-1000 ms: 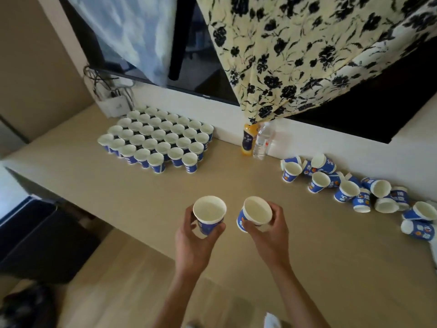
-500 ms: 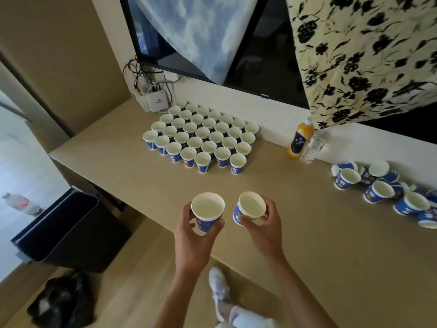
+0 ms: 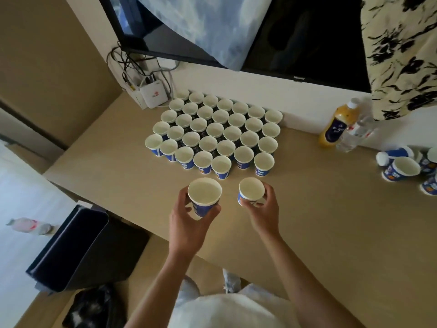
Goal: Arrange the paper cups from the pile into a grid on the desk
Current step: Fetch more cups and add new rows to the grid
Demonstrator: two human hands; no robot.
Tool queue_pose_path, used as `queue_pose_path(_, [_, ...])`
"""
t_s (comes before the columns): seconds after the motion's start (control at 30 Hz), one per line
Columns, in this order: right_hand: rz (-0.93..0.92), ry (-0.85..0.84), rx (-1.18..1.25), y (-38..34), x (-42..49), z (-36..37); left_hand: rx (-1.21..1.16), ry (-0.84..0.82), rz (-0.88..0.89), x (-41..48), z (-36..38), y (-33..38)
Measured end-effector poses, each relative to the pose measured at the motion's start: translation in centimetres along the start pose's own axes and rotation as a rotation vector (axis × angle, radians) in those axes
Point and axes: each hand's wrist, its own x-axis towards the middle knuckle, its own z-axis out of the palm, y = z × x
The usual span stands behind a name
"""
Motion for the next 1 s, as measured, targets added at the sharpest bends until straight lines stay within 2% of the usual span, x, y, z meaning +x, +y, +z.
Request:
queue_pose_path(0.5, [0.044,0.193,-0.184,5.2,6.0,7.2,-0.011,-0.269,0.037,12.1,-1.7,-2.7])
queue_pose_path(1.0, [0.047,0.186,-0.162,6.7,8.2,8.2,-0.035,-0.302,0.043,14.6,-1.3,-3.2])
